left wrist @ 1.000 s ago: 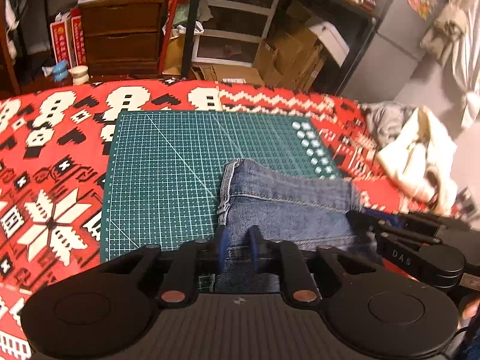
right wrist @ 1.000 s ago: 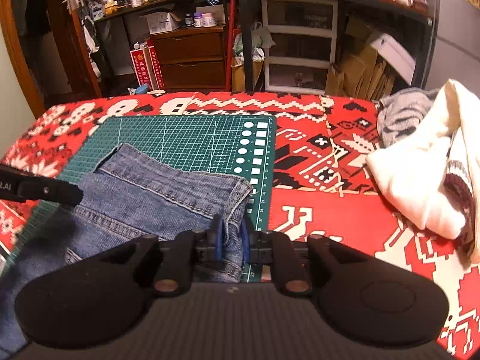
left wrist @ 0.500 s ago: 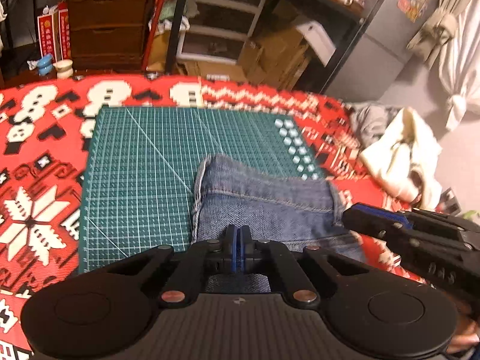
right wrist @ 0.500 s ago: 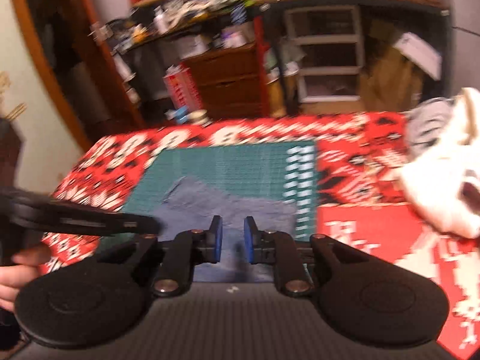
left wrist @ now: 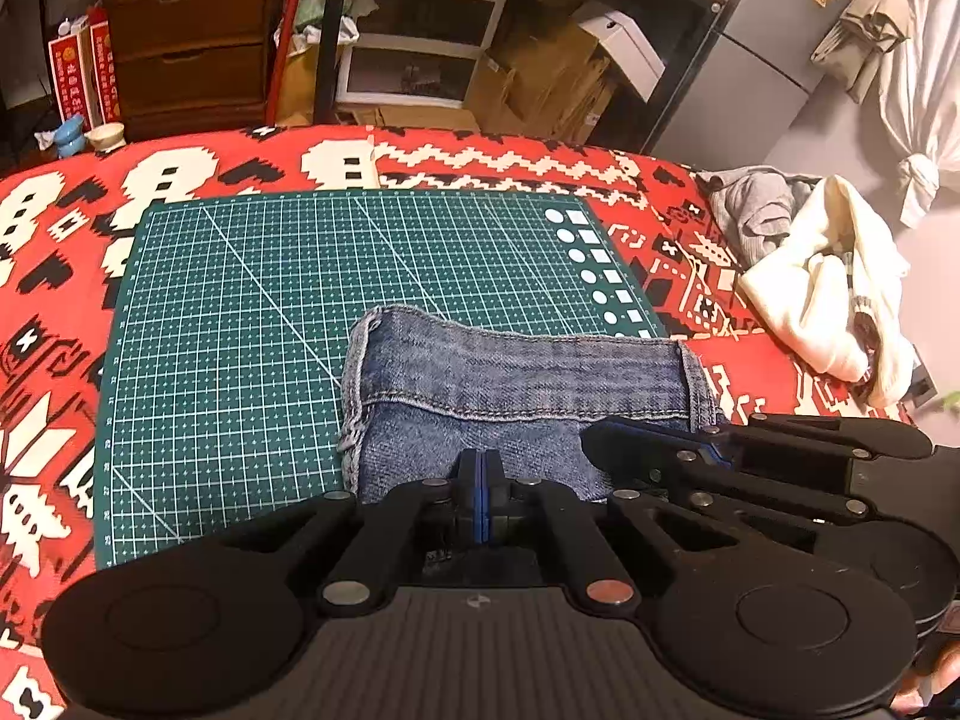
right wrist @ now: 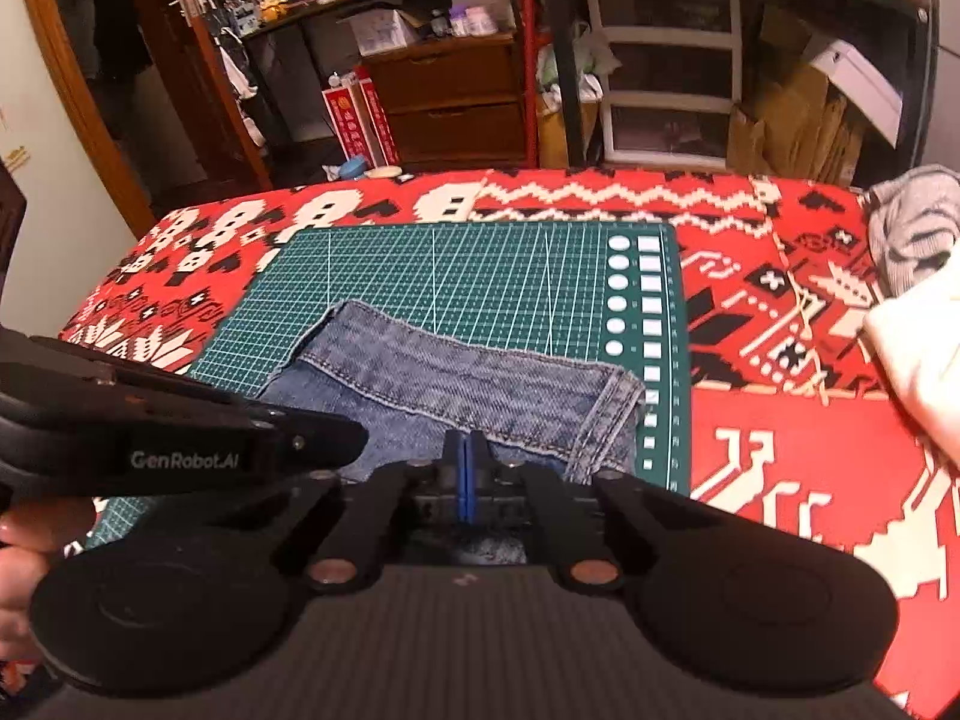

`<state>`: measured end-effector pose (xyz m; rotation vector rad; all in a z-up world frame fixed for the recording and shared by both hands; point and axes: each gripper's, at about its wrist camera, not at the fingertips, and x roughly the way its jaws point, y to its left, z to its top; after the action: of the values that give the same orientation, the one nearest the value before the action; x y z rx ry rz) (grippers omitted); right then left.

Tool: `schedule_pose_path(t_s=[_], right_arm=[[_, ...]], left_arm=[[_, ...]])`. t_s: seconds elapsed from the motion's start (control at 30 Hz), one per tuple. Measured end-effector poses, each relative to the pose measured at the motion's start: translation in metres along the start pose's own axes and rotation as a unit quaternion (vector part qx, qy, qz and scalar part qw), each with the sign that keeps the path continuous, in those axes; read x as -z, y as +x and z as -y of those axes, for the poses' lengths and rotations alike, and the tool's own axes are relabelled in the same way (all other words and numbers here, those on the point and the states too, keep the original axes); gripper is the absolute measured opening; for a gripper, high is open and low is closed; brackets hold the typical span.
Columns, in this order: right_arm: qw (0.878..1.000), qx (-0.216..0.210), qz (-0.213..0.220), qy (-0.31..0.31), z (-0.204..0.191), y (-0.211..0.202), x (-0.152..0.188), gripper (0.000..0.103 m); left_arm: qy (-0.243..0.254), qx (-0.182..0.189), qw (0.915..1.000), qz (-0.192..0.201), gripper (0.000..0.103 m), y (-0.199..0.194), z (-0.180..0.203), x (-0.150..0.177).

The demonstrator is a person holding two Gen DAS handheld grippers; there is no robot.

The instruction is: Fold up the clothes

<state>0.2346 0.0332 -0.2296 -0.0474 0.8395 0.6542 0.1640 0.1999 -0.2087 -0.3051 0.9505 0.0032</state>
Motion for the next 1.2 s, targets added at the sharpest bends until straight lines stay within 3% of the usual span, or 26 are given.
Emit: schedule_pose_path(t_s=[0.2,0.73,1.03,1.2], right_arm=[[1.000,-0.004,0.007,0.009,0.001,0.000,0.002,0.000],[0.999,-0.014,0.001,0.038,0.009,0.000,0.002,0.000],[0.999,-0.015,0.007,0.035,0.008,0.000,0.004,0.000],[0.999,-0.019,0.009,0.035,0.009,-0.001,0.005,0.000]], left_arm=[[-0.026,0.020,0.9995,-0.003,0.003,0.001,-0.009,-0.002],[-0.054,-0.002,0.9984,-0.016,0.003,-0.009,-0.001,-0.004],[-0.075,0.005,0.9972,0.006,0.003,-0.045,-0.010,0.025],[-0.088,-0.006,0.9961,0.004,0.003,-0.043,-0.020,0.049]])
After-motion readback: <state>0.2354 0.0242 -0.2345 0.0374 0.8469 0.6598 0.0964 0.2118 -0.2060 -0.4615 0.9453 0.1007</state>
